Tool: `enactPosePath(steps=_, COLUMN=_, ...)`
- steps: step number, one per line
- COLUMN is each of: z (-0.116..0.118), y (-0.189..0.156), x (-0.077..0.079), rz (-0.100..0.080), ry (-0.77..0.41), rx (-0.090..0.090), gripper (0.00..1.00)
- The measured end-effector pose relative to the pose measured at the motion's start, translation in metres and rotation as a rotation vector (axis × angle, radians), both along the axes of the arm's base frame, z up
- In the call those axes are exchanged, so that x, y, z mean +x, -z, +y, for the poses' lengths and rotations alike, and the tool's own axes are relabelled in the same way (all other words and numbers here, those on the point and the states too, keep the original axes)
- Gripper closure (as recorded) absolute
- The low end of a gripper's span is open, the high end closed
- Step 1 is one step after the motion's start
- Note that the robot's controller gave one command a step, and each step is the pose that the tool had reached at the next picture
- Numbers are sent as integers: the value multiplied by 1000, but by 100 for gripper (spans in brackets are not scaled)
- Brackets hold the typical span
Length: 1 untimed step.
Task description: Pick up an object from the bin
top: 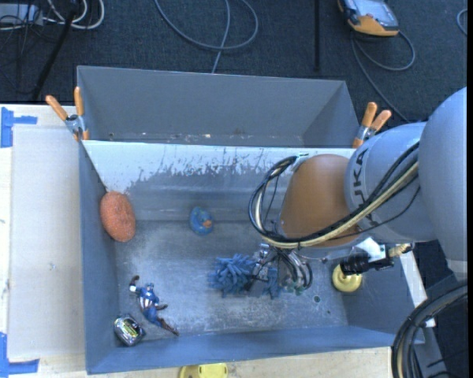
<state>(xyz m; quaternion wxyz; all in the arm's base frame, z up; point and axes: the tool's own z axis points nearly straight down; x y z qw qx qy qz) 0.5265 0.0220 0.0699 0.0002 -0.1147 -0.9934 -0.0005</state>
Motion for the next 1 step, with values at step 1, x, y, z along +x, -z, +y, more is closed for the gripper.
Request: enactPosePath(steps=1, z=0, y=-2, x=-1, rz=2, ry=-1, rx=0, gripper=100)
